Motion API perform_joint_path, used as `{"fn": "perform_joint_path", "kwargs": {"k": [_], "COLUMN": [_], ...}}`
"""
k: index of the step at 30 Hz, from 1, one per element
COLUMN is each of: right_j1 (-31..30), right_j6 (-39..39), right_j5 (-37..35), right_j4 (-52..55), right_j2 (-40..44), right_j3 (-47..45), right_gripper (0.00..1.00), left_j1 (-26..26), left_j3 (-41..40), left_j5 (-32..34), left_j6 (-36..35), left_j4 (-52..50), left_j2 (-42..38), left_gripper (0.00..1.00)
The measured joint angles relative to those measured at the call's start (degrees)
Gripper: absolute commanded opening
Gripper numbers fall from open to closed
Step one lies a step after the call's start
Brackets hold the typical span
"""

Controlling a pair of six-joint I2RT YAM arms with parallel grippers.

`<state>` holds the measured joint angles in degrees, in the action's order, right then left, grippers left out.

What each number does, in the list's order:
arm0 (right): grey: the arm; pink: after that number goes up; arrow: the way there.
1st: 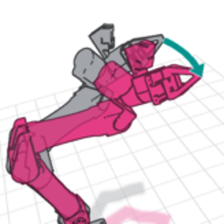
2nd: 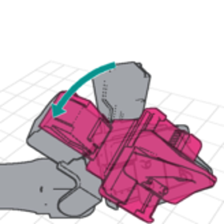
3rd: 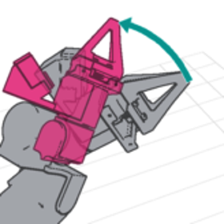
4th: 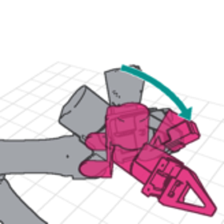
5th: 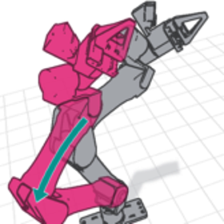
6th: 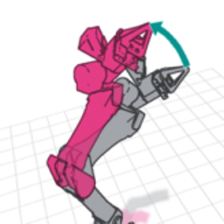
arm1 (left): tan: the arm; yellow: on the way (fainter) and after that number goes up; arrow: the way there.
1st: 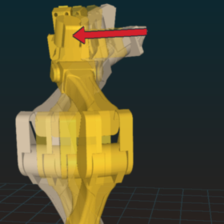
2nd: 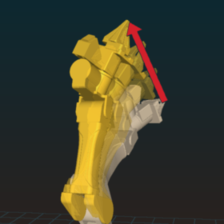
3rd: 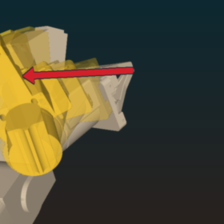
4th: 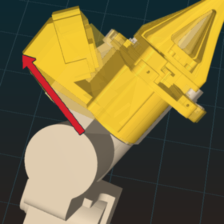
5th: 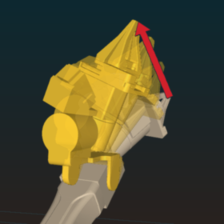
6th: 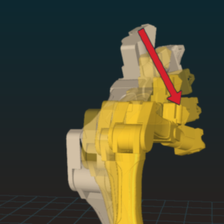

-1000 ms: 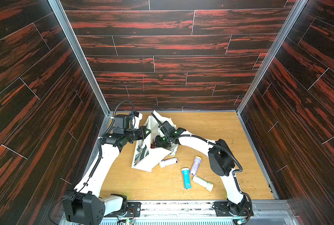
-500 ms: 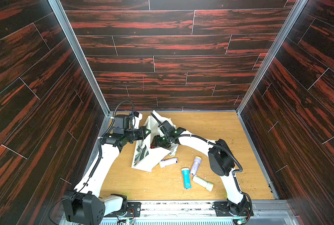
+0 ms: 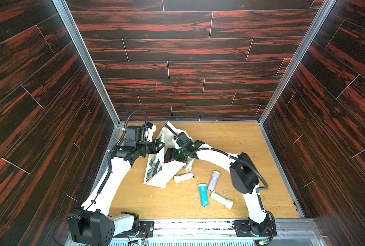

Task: Put the flashlights into the tote bags
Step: Place the flashlight in the canvas bag, then pick up the flashlight from the center of the board.

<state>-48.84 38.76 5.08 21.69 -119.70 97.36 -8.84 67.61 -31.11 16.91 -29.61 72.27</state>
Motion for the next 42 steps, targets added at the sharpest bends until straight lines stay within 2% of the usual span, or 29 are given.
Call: {"fn": "perform_joint_path", "kwargs": {"k": [5, 8, 10, 16, 20, 23, 29, 34, 42], "right_j1": [0.0, 0.0, 0.0, 0.0, 0.0, 0.1, 1.3, 1.5, 1.7], "right_j6": [-2.0, -2.4, -2.5, -2.6, -1.2, 1.0, 9.3, 16.3, 22.4], "right_j5": [-4.4, -6.9, -8.6, -14.4, -20.2, -25.6, -32.7, -33.8, -30.2], "right_j4": [-8.2, -14.6, -18.0, -19.6, -14.6, -7.8, 8.0, 19.4, 26.1], "right_j2": [14.1, 22.1, 26.5, 33.2, 36.1, 38.5, 40.0, 40.1, 40.2], "right_j3": [-10.2, -16.1, -19.7, -27.3, -31.1, -32.2, -31.5, -32.6, -38.8], "right_gripper": [0.86, 0.96, 0.99, 0.99, 0.98, 0.94, 0.91, 0.86, 0.82], "left_j1": [-0.1, -0.1, -0.1, -0.1, -0.1, -0.1, -0.1, -0.1, -0.1], "left_j3": [0.7, 1.5, 1.8, 3.0, 3.8, 4.3, 4.7, 5.1, 6.4], "left_j5": [3.2, 5.1, 6.3, 10.8, 14.4, 16.6, 20.5, 22.5, 22.6], "left_j6": [-1.3, -2.2, -2.5, -3.4, -3.7, -3.6, -3.6, -3.6, -3.6], "left_j4": [-1.7, -3.3, -3.9, -6.1, -7.2, -8.0, -8.4, -8.5, -8.5], "left_j2": [0.0, 0.0, 0.0, 0.0, 0.0, 0.0, -0.6, -1.6, -1.7], "left_gripper": [0.00, 0.00, 0.00, 0.00, 0.00, 0.00, 0.00, 0.00, 0.00]}}
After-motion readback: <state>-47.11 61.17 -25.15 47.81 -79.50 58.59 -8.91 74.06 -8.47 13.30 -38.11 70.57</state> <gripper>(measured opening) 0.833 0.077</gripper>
